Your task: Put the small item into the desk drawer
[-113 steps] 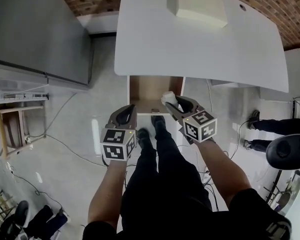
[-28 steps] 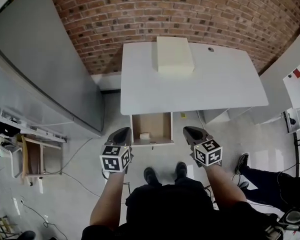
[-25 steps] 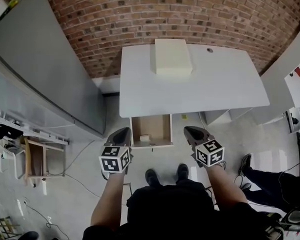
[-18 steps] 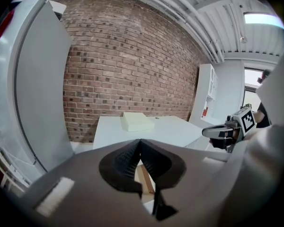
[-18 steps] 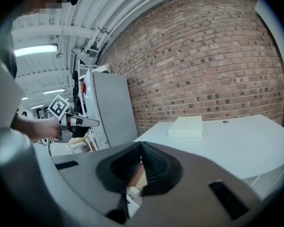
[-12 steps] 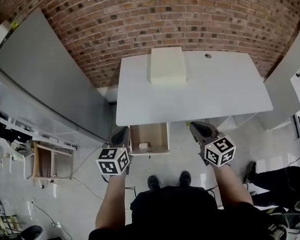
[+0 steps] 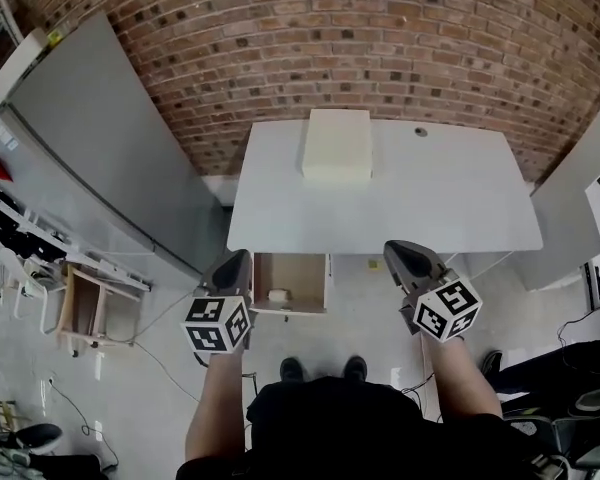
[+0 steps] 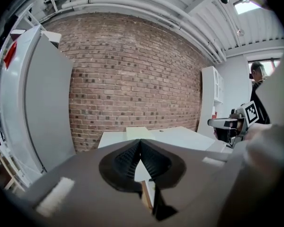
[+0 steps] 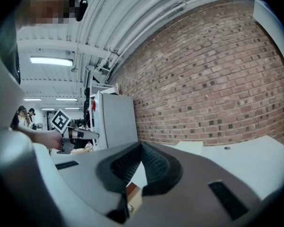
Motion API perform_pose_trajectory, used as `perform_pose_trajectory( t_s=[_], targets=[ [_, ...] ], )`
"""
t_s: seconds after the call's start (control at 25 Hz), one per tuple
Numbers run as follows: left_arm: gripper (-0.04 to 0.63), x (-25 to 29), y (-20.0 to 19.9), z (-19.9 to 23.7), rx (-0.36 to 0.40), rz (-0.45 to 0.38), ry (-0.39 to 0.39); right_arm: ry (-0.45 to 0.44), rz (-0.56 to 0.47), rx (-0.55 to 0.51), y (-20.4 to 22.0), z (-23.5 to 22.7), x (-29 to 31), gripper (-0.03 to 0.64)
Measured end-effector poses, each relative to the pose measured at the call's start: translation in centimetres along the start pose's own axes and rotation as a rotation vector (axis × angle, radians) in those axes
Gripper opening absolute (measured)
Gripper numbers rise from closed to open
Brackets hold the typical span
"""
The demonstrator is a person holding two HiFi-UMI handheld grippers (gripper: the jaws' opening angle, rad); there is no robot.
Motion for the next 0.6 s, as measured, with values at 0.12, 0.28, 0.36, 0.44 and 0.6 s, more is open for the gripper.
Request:
perform_pose_trajectory(
  t_s=[0.12,0.28,0.36,0.44,0.6],
  targets=[
    [0.012,-1.0,-0.9,0.1,0.021,-0.02,0.006,0.004,-0.042,-0.006,-1.5,0.6,0.0,0.012],
    [0.012,-1.9,-1.7,1.5,0.036,-0.042,0.02,0.014,-0.086,-0.02,-2.8,2.2,1.0,0.012],
    [0.012,-2.1,-1.9,2.5,0.035,-0.051,0.021,0.013,-0.094,-0.031,-3.1,3.0,1.7,0.012],
    [0.012,-1.9,-2.0,3.6,0.033,-0.054,0.023,0.004,-0.088,-0.05,-3.3,3.8,2.5,0.012],
    [0.012,-1.3,-1.7,5.2,0.035,-0.05,0.042,-0.022,-0.054,-0.099,-3.1,5.5,4.4,0.012]
  ],
)
Point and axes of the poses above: the fingertips, and each gripper's own axes: x forward along the fingers, z to its left, y out of its underside, the point moved 6 cm from there along -x, backward along the fingers
